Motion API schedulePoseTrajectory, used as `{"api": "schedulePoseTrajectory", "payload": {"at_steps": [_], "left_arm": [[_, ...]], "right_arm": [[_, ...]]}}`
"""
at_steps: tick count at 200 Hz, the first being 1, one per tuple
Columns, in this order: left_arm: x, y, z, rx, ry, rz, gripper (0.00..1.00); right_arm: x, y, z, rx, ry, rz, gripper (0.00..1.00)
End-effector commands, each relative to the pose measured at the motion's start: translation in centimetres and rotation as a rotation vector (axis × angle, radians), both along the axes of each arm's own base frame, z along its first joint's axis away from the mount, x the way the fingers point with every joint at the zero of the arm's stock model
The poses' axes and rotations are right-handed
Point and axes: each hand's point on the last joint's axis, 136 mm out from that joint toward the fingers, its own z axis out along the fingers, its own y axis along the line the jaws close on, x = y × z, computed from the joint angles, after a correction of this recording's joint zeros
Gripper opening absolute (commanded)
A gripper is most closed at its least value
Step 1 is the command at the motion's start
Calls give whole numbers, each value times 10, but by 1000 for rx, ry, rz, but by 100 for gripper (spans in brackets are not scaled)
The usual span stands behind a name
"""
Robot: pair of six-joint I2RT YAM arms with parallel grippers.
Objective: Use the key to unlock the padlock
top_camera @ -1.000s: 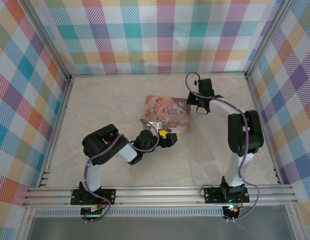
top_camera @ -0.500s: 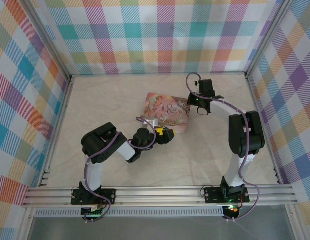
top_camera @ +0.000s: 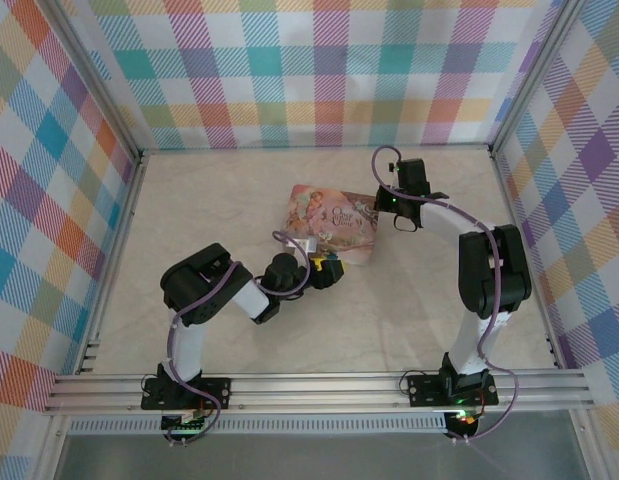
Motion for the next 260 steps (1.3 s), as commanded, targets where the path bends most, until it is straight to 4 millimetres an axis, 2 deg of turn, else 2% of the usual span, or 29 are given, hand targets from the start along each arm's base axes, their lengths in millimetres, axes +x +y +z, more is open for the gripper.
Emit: {"api": "schedulePoseTrajectory", "payload": {"at_steps": [1,73,117,145,183,221,260], "left_arm": [[-8,1,15,-32,-46,-41,67],[-2,12,26,-72,-65,-15,65],[7,9,26,-65,-61,-10,73],[8,27,17,1,-36,68,78],[7,41,10,104,-39,116,85],[14,32,7,162,-59,123,88],[17,13,7,191,-88,104,89]], "right_arm": [[-11,12,10,23,-1,45,0],[-14,14,11,9,1,48,0],[-16,15,11,6,2,51,0],[-16,14,11,0,0,52,0],[-16,14,11,-2,-1,52,0],[-16,17,11,7,-2,57,0],[-16,21,11,14,-2,64,0]]}}
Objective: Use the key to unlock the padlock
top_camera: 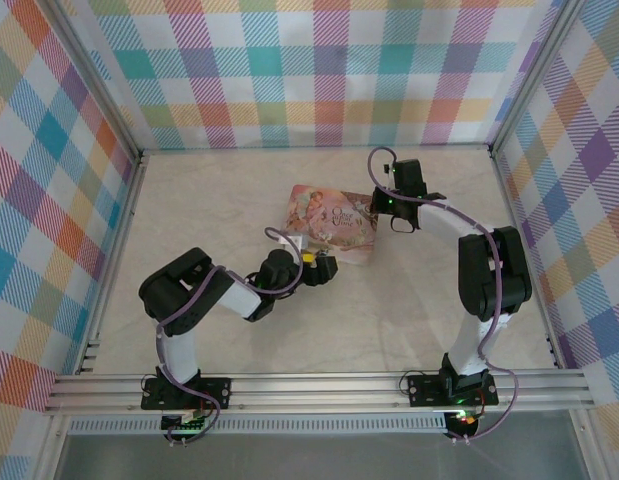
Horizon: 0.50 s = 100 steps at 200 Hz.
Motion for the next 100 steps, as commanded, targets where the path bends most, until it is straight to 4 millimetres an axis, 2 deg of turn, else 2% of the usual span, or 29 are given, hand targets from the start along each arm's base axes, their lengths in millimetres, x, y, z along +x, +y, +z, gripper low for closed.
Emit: {"api": "schedulePoseTrajectory", "payload": {"at_steps": [1,56,100], "left_arm": [[5,-13,0,39,-36,-12,89],[4,-36,1,-12,-35,-97,88],[3,-40,10,-99,-45,-144,80]], "right_arm": [[-8,8,7,14,-7,31,0],[-11,10,7,18,-9,34,0],[-13,8,7,9,-10,30,0]]}}
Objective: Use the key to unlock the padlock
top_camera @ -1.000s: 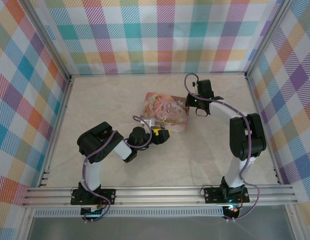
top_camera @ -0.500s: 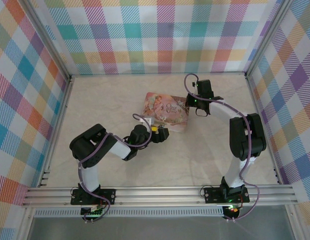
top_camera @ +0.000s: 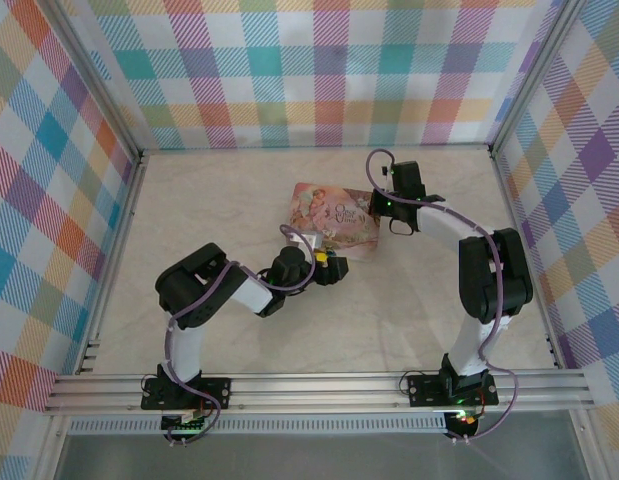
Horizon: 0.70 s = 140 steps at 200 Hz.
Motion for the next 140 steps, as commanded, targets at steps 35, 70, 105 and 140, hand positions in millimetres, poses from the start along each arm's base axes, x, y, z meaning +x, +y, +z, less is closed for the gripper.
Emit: {"api": "schedulePoseTrajectory", "payload": {"at_steps": [35,70,105,140], "left_arm": [[3,-6,21,-116,-35,-49,75],[7,2,23,-174,-24,-26,71],[9,5,17,-179,-8,-16,76],[17,11,2,-76,21,73,83]], "right_arm": [[-6,3,9,10,-15,17,0],[-8,3,8,11,-14,16,0],[-9,3,9,10,-17,18,0],[-10,3,12,15,-22,19,0]]}}
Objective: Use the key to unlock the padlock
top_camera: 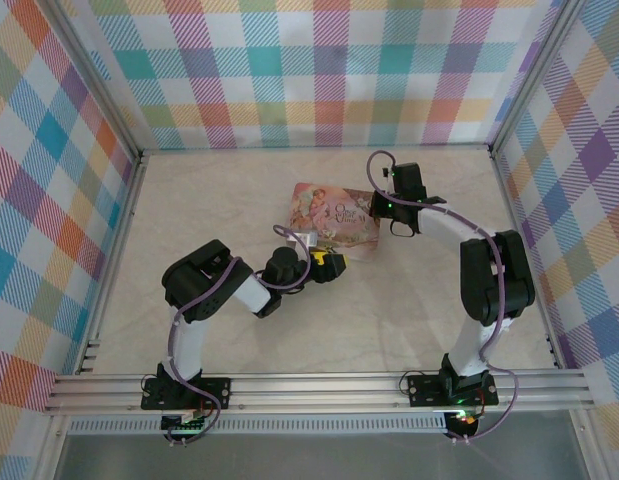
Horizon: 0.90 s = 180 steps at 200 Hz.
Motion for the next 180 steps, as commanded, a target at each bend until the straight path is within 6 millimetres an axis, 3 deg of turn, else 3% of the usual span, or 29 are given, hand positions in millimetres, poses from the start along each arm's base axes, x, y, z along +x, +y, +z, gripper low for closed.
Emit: {"api": "schedulePoseTrajectory", "payload": {"at_steps": [1,48,95,129,180], "left_arm": [[11,6,-5,62,2,78,83],[11,-3,-3,95,-14,71,86],[-1,-8,24,-39,-76,-55,72],[-1,-3,25,-54,-72,-63,63],[0,-5,26,-98,-57,-78,60]], "right_arm": [[-5,5,11,16,-24,20,0],[-6,7,14,28,-31,25,0],[-8,6,11,24,-24,25,0],[-8,6,12,25,-27,25,0],[-9,6,11,28,-23,26,0]]}}
